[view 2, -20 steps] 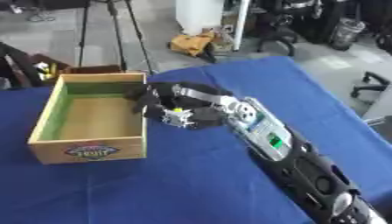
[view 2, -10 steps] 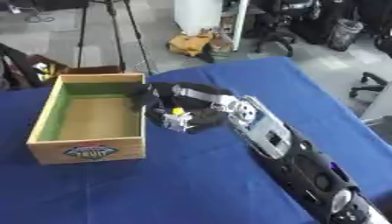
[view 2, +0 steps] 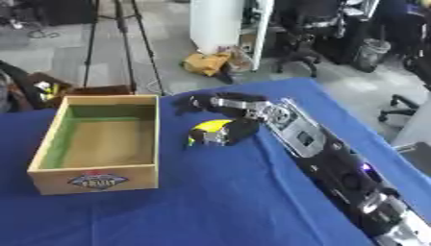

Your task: Pick up objects on the table and place them in the box.

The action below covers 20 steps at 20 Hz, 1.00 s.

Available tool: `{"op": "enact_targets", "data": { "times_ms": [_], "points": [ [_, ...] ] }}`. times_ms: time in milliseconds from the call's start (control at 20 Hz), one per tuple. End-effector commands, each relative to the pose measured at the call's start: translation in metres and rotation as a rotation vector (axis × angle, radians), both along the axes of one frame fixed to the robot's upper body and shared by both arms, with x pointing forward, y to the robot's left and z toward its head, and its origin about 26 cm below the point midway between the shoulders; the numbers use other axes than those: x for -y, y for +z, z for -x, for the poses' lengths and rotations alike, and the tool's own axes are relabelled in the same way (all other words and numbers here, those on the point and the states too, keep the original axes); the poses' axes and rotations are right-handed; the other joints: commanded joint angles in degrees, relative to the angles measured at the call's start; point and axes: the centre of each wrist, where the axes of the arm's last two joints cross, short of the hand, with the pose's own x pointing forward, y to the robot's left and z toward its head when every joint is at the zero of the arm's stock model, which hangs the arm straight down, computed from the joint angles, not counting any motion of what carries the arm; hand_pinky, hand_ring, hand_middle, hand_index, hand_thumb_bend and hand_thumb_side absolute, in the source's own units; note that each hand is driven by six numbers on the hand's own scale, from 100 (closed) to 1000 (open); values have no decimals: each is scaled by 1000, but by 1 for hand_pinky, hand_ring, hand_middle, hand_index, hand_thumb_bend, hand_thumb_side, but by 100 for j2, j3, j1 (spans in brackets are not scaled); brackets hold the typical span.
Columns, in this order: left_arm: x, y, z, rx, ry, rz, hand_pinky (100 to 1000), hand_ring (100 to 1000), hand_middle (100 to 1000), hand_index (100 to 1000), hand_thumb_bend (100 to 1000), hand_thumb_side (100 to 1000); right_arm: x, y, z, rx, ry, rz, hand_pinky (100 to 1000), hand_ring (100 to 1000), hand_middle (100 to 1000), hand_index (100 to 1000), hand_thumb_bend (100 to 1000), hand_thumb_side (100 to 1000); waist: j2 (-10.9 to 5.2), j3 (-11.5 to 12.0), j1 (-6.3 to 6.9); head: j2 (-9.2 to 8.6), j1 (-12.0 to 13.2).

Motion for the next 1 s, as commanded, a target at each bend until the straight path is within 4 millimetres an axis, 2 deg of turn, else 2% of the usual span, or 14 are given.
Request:
{"op": "enact_targets", "data": {
  "times_ms": [50, 350, 450, 1000],
  "points": [
    [-2, 10, -1, 30, -14, -27, 723, 588, 445, 616, 220, 976, 29, 14, -1, 52, -78, 64, 1000, 1000, 1000, 914, 206, 482, -110, 28, -6, -79, -33],
    [-2, 10, -1, 32, -19, -30, 723, 589, 445, 616, 219, 974, 67, 7, -5, 82, -210, 104, 1000, 1000, 1000, 938, 351, 466, -127, 92, -9, -70, -77],
    [-2, 10, -1, 33, -21, -32, 723, 589, 445, 616, 218, 974, 79, 5, -5, 89, -264, 107, 1000, 1000, 1000, 942, 375, 464, -132, 110, -9, -68, -84],
    [1, 12, -3, 44, -41, -31, 723, 590, 444, 615, 214, 966, 110, -18, -3, 75, -525, 159, 1000, 1000, 1000, 942, 394, 474, -162, 425, -2, -159, -160]
  ]
}}
